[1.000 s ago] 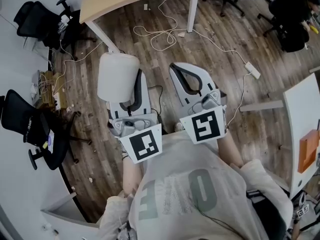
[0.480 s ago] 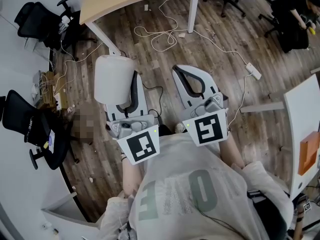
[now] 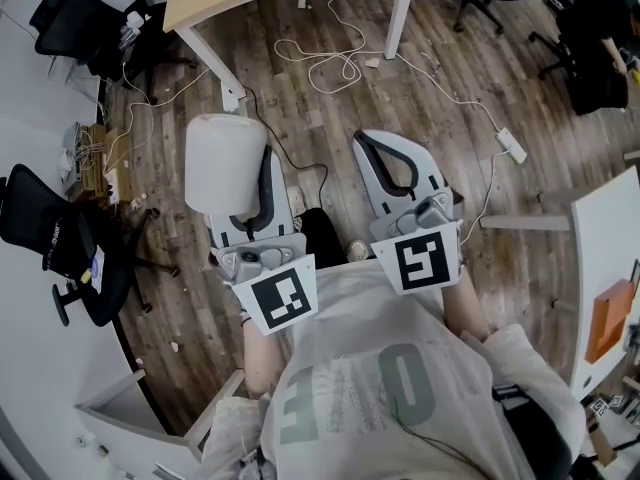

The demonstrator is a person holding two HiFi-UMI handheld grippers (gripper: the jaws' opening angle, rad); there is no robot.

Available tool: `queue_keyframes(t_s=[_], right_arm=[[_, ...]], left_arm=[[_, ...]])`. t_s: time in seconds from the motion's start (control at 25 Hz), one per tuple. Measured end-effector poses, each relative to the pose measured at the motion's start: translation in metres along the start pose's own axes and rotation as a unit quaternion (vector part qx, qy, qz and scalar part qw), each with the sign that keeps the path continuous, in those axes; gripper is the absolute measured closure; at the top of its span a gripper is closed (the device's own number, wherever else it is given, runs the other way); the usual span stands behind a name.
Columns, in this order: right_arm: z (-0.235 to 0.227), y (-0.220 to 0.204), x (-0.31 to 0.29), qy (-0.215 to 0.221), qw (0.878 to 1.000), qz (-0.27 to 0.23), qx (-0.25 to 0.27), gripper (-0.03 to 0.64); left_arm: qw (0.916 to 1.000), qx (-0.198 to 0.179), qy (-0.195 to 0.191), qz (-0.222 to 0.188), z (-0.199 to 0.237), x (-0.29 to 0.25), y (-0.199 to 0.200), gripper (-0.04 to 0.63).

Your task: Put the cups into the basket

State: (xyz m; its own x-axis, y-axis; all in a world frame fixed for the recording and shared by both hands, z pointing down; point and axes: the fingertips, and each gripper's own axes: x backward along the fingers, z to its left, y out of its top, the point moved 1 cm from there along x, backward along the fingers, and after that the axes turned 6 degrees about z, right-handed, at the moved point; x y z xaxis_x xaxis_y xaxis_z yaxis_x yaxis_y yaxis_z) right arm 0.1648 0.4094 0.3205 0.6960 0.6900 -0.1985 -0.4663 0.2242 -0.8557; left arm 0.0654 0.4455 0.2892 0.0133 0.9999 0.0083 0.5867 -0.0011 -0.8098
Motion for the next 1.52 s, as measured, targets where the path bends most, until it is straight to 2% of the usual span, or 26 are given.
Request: queue_keyframes(t_s=[0.28,0.44,0.6,0.76,1.16,1.36,1.52], right_arm=[[-0.008,-0.005,-0.054,-0.011,0.999,0.03,0.025,0.618],[-0.023,-0.005,-0.097,-0.017,0.999,0.031,0.021,0.618],[-0.038,0.002,-0.157,-0.022,0.999,0.045,0.007,0.618],[-0.054,0.027,-0.217,-0.026,0.999,0.041,0.006,0.618],[-0.073,0.077,-0.359,-0.053,0.998,0.044,0.009,0.618],[-0.077,0.084,-0.402,-0.054,0.997,0.054,0.012,0.618],[-0.082,0.073,-0.43,-0.051,0.997,0.064,0.001,0.618]], left_arm=[[0.9997,0.023,-0.004,-0.004,0.026,-0.058,-0.031,0.548],[0.9992,0.04,-0.008,-0.005,0.046,-0.1,-0.053,0.548],[0.9992,0.034,-0.021,-0.009,0.075,-0.15,-0.074,0.548],[0.9985,0.032,-0.036,-0.024,0.114,-0.199,-0.083,0.548],[0.9967,0.034,-0.043,-0.06,0.222,-0.297,-0.128,0.548],[0.9964,0.041,-0.043,-0.061,0.249,-0.329,-0.147,0.548],[0.9966,0.045,-0.047,-0.051,0.256,-0.35,-0.161,0.548]])
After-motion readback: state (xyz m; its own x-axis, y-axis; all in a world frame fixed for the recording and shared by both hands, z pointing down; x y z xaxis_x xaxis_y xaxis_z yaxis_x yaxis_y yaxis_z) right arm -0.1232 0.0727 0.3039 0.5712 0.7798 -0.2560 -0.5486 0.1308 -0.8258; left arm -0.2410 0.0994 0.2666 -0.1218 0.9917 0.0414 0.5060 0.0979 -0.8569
